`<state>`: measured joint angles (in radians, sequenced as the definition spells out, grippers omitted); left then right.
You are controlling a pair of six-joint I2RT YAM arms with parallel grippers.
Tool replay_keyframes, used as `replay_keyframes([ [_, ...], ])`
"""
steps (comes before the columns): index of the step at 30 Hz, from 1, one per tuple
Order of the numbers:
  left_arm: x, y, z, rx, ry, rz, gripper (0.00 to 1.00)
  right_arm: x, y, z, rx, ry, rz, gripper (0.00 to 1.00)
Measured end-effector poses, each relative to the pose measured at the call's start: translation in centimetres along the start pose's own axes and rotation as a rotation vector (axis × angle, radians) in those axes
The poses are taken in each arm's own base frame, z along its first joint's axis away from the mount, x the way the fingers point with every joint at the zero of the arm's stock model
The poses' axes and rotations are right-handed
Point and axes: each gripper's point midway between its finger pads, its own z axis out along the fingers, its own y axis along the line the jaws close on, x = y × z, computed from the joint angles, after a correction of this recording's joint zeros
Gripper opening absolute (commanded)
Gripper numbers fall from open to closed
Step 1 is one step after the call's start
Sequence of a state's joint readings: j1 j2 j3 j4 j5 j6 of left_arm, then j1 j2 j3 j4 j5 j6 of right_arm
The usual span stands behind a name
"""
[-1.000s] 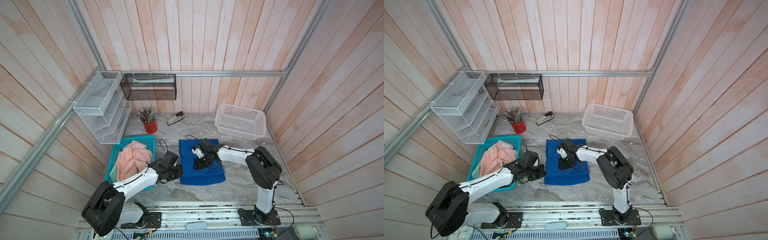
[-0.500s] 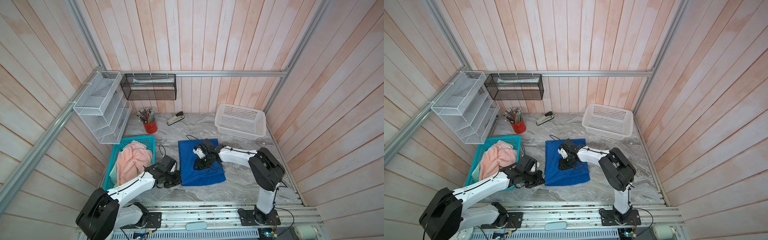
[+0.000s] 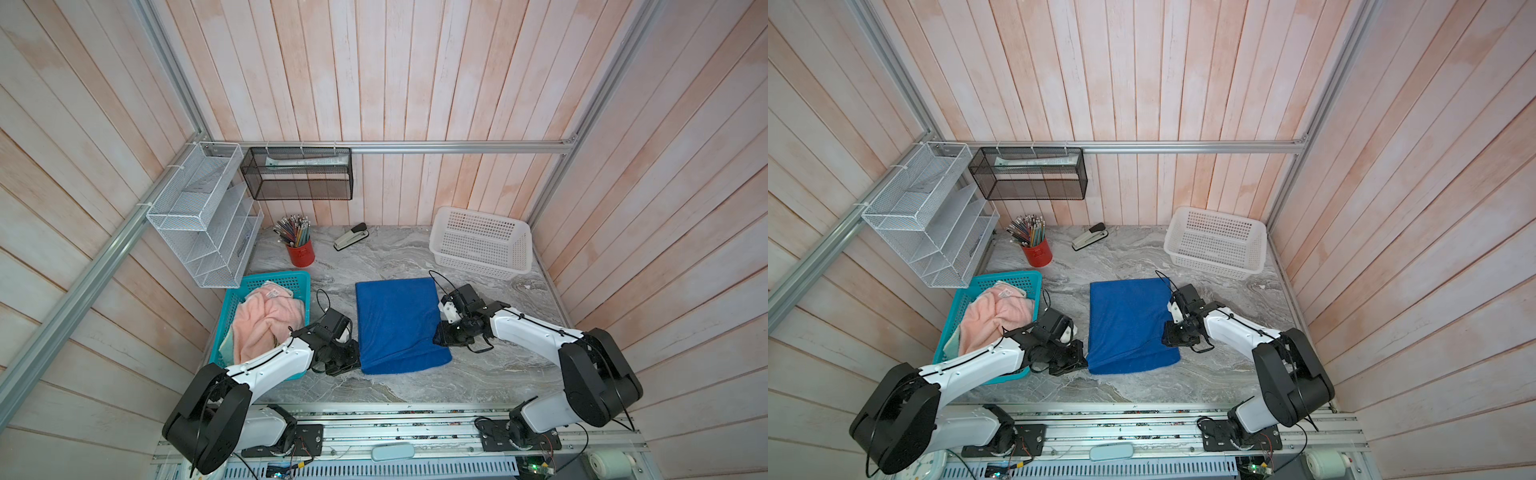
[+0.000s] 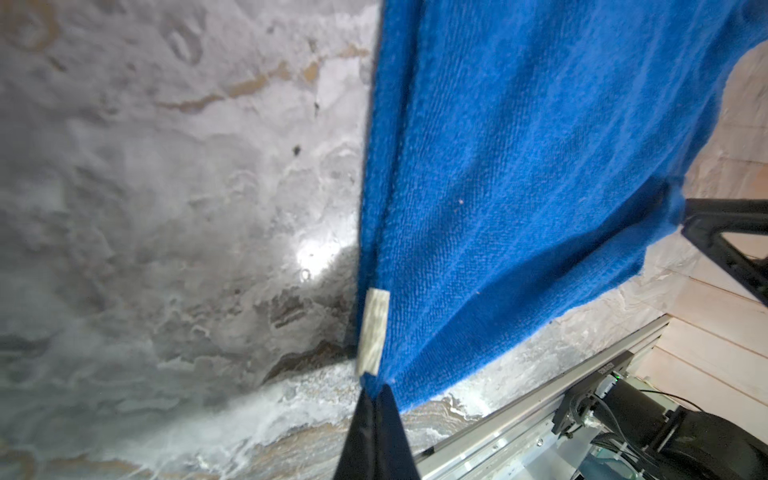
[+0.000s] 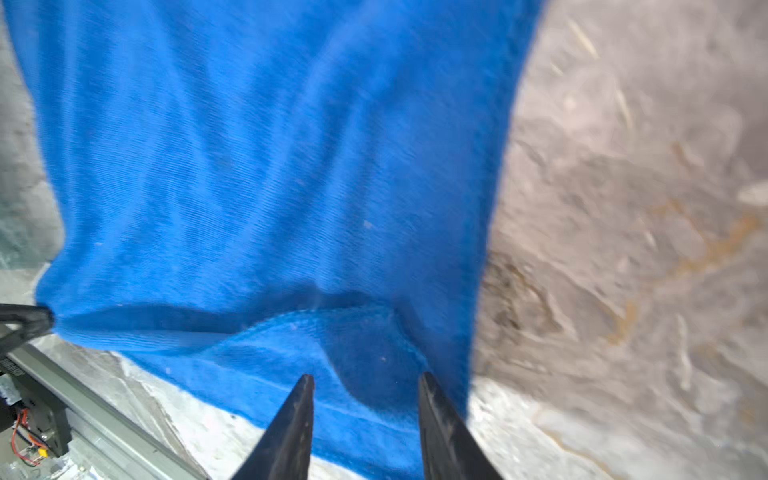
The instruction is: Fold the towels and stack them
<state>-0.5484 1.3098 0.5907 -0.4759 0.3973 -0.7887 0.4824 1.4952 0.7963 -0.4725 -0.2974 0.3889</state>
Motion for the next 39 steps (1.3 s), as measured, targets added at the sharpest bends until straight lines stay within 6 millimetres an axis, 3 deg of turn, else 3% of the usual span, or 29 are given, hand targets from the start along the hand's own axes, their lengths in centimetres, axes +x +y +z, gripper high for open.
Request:
replay_keyframes([
  [3,-0.1,-0.2,0.1,0.005,0.009,0.009,0.00,-0.4,0.1,0.1,-0.019,-0.005,-0.008,0.41],
  [10,0.1,-0.5,0.2,0.015,0.024,0.021,0.00,-0.1,0.7,1.0,-0.068,0.029,-0.030,0.12],
  [11,0.1,-0.5,0.2,0.017,0.025,0.023,0.01,0.0,0.8,0.9,-0.076,0.024,-0.030,0.10],
  [12,0.2,-0.5,0.1,0.014,0.027,0.021,0.12,0.3,0.9,0.6,-0.082,0.019,-0.030,0.09],
  [17,0.5,-0.2,-0.4,0.001,0.025,0.019,0.36,2.8,0.9,-1.3,-0.109,-0.004,0.002,0.12],
  [21,0.1,-0.5,-1.6,-0.008,-0.013,0.018,0.38,4.7,2.0,-3.3,-0.152,-0.027,0.026,0.32],
  [26,-1.7,-1.9,-2.9,-0.021,-0.076,0.046,0.38,5.7,2.4,-4.6,-0.164,-0.029,0.048,0.36],
  [31,-2.3,-3.7,-2.0,-0.035,-0.062,0.104,0.43,5.2,1.9,-3.9,-0.117,0.000,0.070,0.36],
  [35,-1.4,-3.3,-1.0,-0.071,-0.029,0.111,0.48,4.1,2.1,-2.2,-0.089,0.040,0.063,0.36],
  [39,-0.8,-2.7,-0.4,-0.077,-0.024,0.102,0.48,4.6,2.0,-0.5,-0.067,0.075,0.040,0.32],
])
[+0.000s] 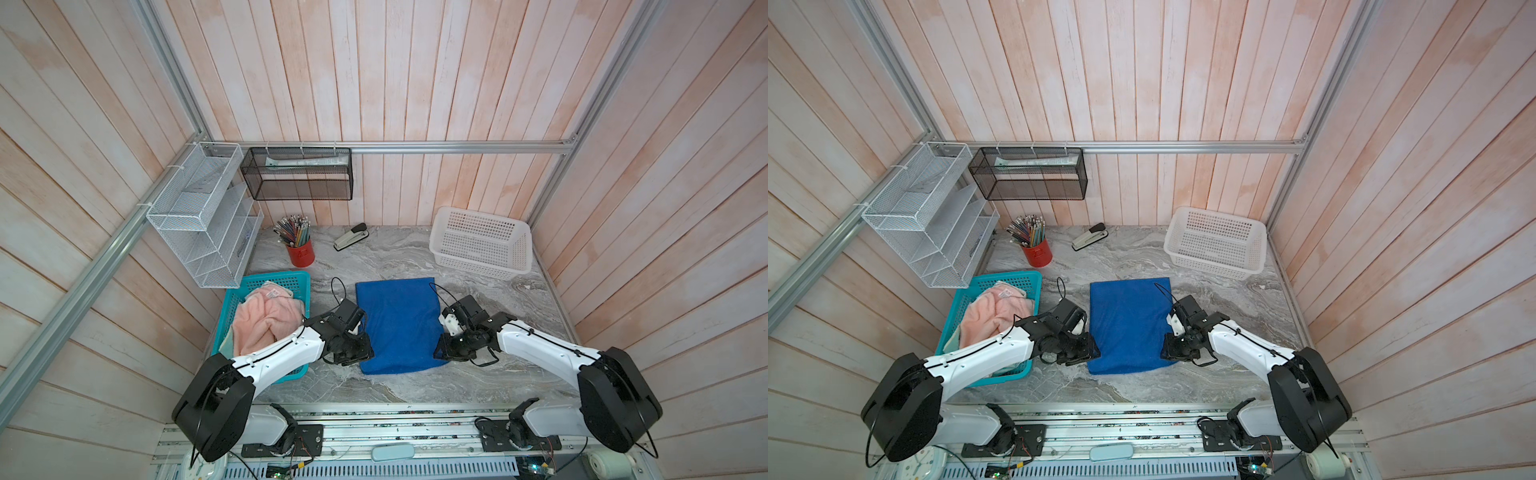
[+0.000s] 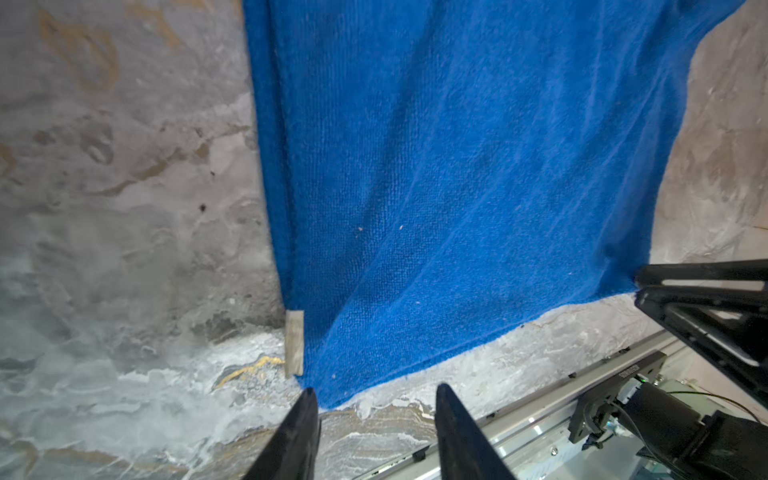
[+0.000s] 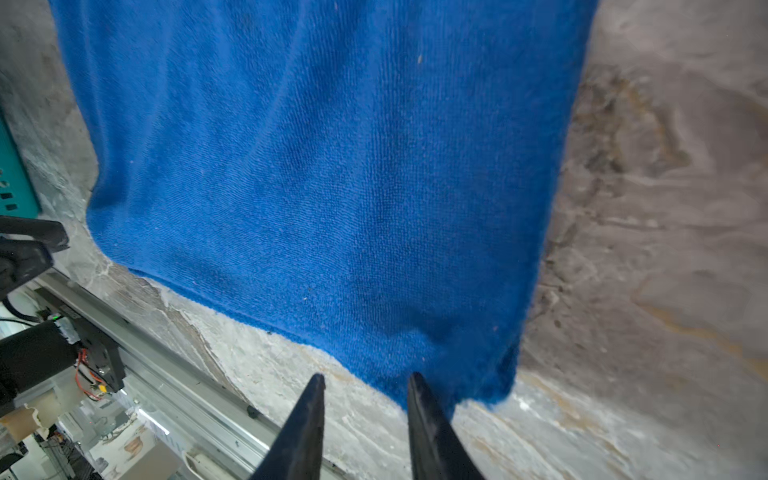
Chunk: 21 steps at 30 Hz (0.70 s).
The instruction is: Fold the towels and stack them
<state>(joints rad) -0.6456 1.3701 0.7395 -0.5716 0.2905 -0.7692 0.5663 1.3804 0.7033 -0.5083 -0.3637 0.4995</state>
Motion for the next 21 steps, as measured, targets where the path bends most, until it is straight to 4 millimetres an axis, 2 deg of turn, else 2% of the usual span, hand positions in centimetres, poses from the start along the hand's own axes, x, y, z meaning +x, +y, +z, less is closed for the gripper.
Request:
replay_keyframes([
  [5,0.9,1.2,0.7,-0.023,0.022,-0.027,0.39,1.5,-1.5,1.6,0.024,0.030,0.010,0.26],
  [9,0.8,1.3,0.4,-0.040,0.017,-0.011,0.38,2.3,-1.1,1.4,0.005,0.007,-0.002,0.29],
  [11,-0.1,1.1,-0.3,-0.059,-0.005,0.011,0.42,3.0,-0.8,1.2,0.003,0.015,-0.005,0.33],
  [13,-2.0,0.3,-1.5,-0.053,-0.051,0.029,0.46,3.0,-0.5,0.5,0.010,0.003,-0.009,0.36],
  [16,-6.7,-1.0,-3.8,-0.030,-0.162,0.043,0.50,0.5,0.2,-1.6,0.033,-0.083,-0.022,0.39],
  [18,-10.5,-1.4,-4.9,-0.028,-0.238,0.052,0.53,-2.9,0.8,-3.5,0.038,-0.178,-0.031,0.40],
  [21,-15.4,-1.5,-5.2,-0.030,-0.294,0.055,0.53,-8.6,0.5,-5.9,0.065,-0.315,-0.034,0.41],
])
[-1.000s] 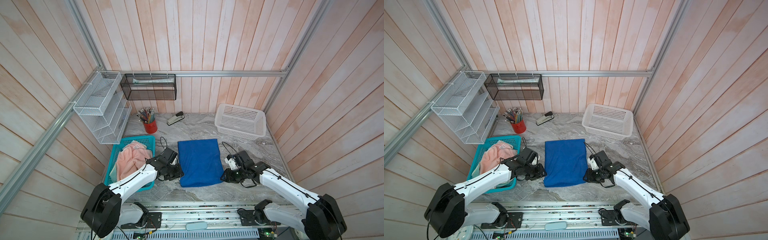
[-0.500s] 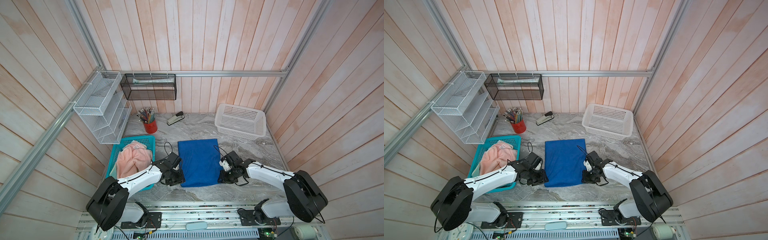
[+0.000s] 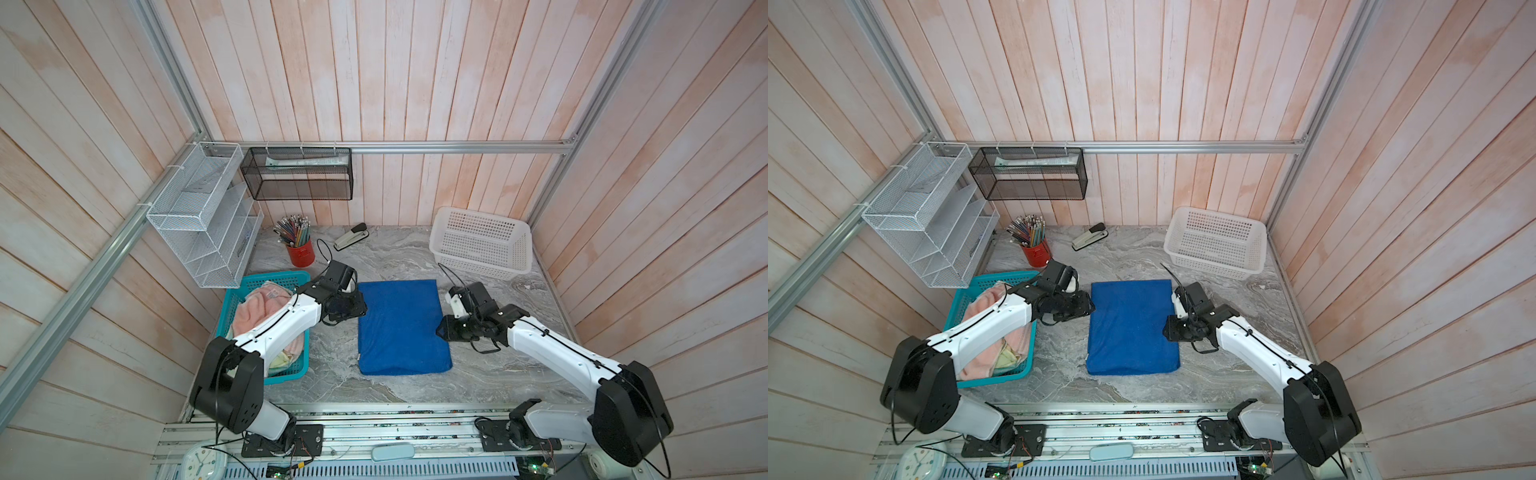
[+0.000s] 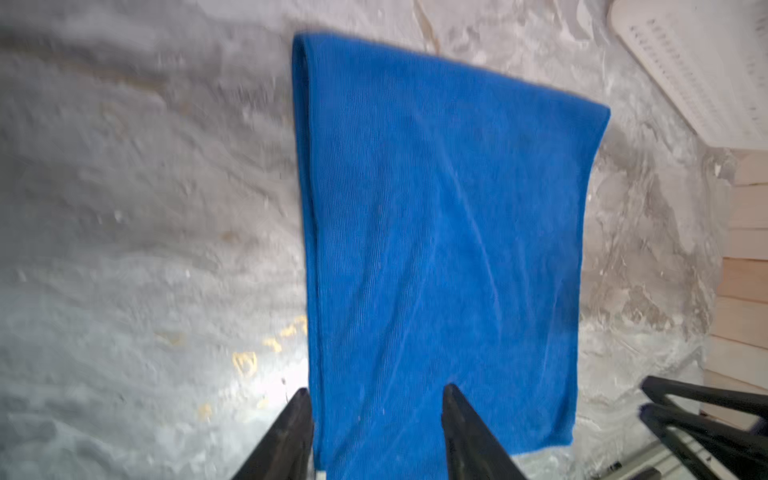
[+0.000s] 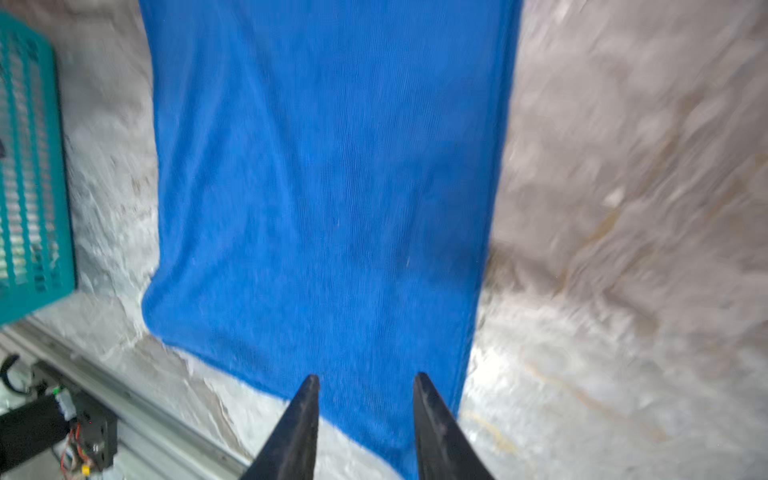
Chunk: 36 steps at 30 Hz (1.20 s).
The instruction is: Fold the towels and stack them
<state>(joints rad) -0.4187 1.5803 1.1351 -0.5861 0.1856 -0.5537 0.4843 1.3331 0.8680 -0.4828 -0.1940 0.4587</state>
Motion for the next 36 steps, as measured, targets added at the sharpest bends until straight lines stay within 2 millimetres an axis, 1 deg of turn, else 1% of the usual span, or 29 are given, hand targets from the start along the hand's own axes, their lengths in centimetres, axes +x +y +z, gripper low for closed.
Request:
replay_keyframes([
  [2,-2.7,0.2,1.6,0.000,-0.013,-0.005,0.53,-3.5,-0.8,0.7,0.031,-0.053,-0.006,0.42],
  [3,-4.1,0.5,2.7,-0.002,-0.019,-0.007,0.53,-5.3,-1.2,1.5,0.052,-0.070,-0.015,0.42],
  [5,-5.9,1.0,4.4,-0.009,-0.024,-0.011,0.53,-7.9,-1.7,3.1,0.083,-0.081,-0.035,0.42],
  [8,-7.5,1.6,6.6,-0.017,-0.027,-0.014,0.53,-11.4,-2.0,6.1,0.121,-0.096,-0.073,0.42],
  [10,-8.2,2.1,7.7,-0.018,-0.029,-0.020,0.53,-12.6,-2.4,7.6,0.144,-0.103,-0.091,0.43],
  [12,-8.7,2.6,8.4,-0.009,-0.023,-0.030,0.53,-13.4,-2.9,8.9,0.172,-0.106,-0.107,0.43],
  [15,-9.2,3.3,9.4,0.003,-0.014,-0.036,0.51,-14.1,-3.7,10.3,0.206,-0.107,-0.126,0.44],
  [17,-9.1,3.5,9.9,0.012,-0.002,-0.038,0.51,-14.7,-4.1,11.2,0.225,-0.104,-0.134,0.44],
  [20,-8.8,3.4,10.4,0.029,0.011,-0.035,0.51,-15.3,-4.6,12.4,0.245,-0.101,-0.148,0.45],
  [22,-8.6,3.3,10.5,0.037,0.013,-0.032,0.51,-15.6,-4.9,13.0,0.256,-0.103,-0.156,0.45],
  [25,-8.4,3.1,10.8,0.051,0.019,-0.027,0.51,-16.3,-4.8,13.4,0.257,-0.114,-0.168,0.45],
  [27,-8.4,3.2,11.1,0.053,0.021,-0.024,0.49,-16.7,-4.7,13.7,0.255,-0.121,-0.177,0.42],
  [30,-8.2,3.3,11.6,0.061,0.030,-0.020,0.42,-17.0,-4.6,13.9,0.246,-0.128,-0.191,0.37],
  [33,-8.2,3.1,11.7,0.077,0.031,-0.010,0.30,-17.0,-4.4,14.0,0.233,-0.129,-0.204,0.26],
  [34,-8.3,3.1,11.7,0.080,0.030,-0.006,0.27,-17.0,-4.3,14.1,0.227,-0.129,-0.205,0.24],
  [36,-8.3,3.0,11.7,0.088,0.031,0.001,0.21,-17.0,-4.1,14.1,0.216,-0.128,-0.207,0.24],
])
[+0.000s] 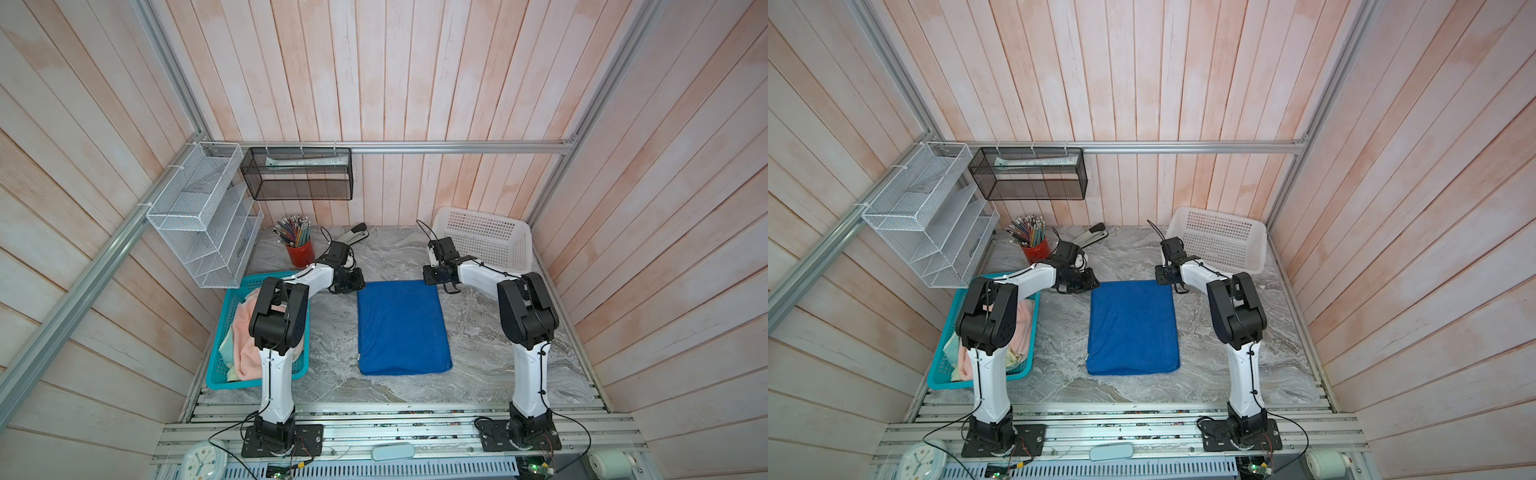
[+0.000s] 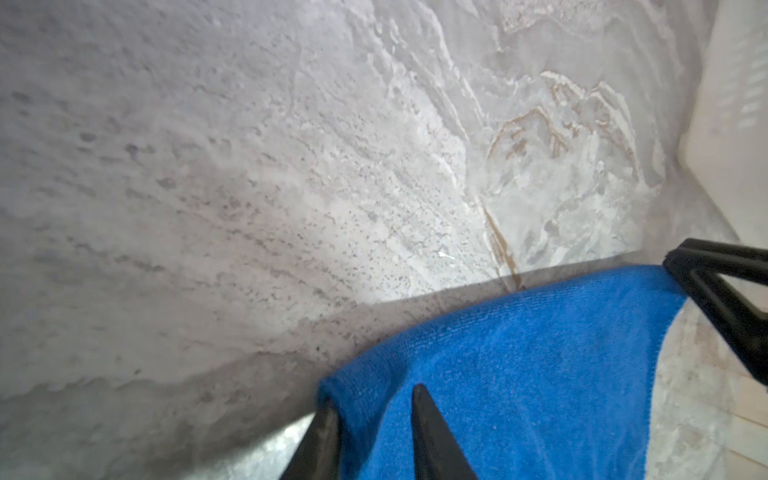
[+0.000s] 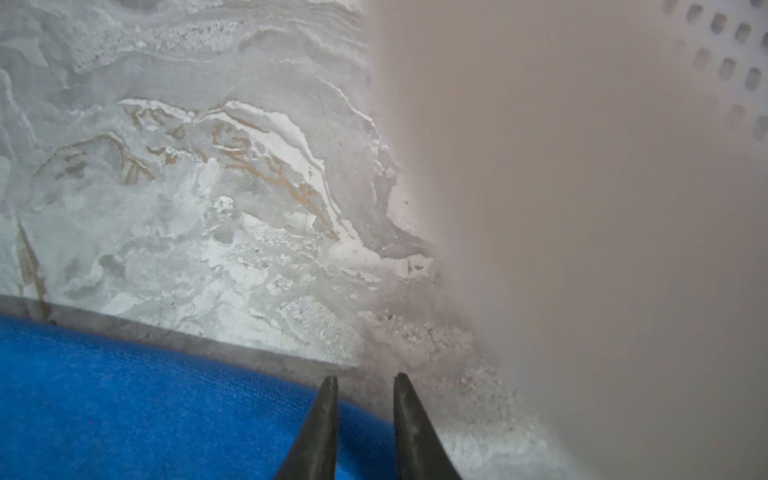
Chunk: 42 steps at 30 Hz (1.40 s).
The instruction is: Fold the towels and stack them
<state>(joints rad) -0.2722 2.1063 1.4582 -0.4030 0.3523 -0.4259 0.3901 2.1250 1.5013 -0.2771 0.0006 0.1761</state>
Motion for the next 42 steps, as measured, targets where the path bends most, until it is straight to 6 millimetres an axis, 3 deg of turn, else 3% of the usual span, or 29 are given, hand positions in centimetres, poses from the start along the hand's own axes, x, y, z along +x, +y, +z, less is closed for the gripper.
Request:
replay_keyframes([
  [6,0.3,0.4,0.1,0.011,0.006,0.008,0.01,0.1,0.3,0.0,-0.017,-0.006,0.000,0.42],
  [16,0.6,1.0,-0.2,0.021,0.014,-0.006,0.00,1.3,0.1,-0.6,-0.020,0.007,-0.001,0.44],
  [18,0.8,1.0,-0.3,0.023,0.013,-0.005,0.00,1.3,0.1,-0.6,-0.020,0.002,-0.002,0.39],
  [22,1.1,0.9,-0.7,0.028,0.014,-0.006,0.00,1.2,0.2,-0.6,-0.023,0.000,-0.010,0.15],
  [28,1.2,1.4,-1.4,0.037,0.012,-0.020,0.00,1.2,0.3,-0.9,-0.027,0.000,-0.010,0.00],
  [33,0.3,1.0,-2.8,0.057,-0.018,-0.014,0.00,0.7,0.3,-2.6,-0.024,-0.021,-0.022,0.00],
  [38,-0.6,-0.6,-4.8,0.097,-0.057,0.016,0.00,-0.9,0.6,-5.5,-0.034,-0.083,-0.036,0.00],
  [42,-0.6,-1.7,-6.6,0.127,-0.079,0.033,0.00,-1.1,0.7,-7.2,-0.039,-0.111,-0.058,0.00],
])
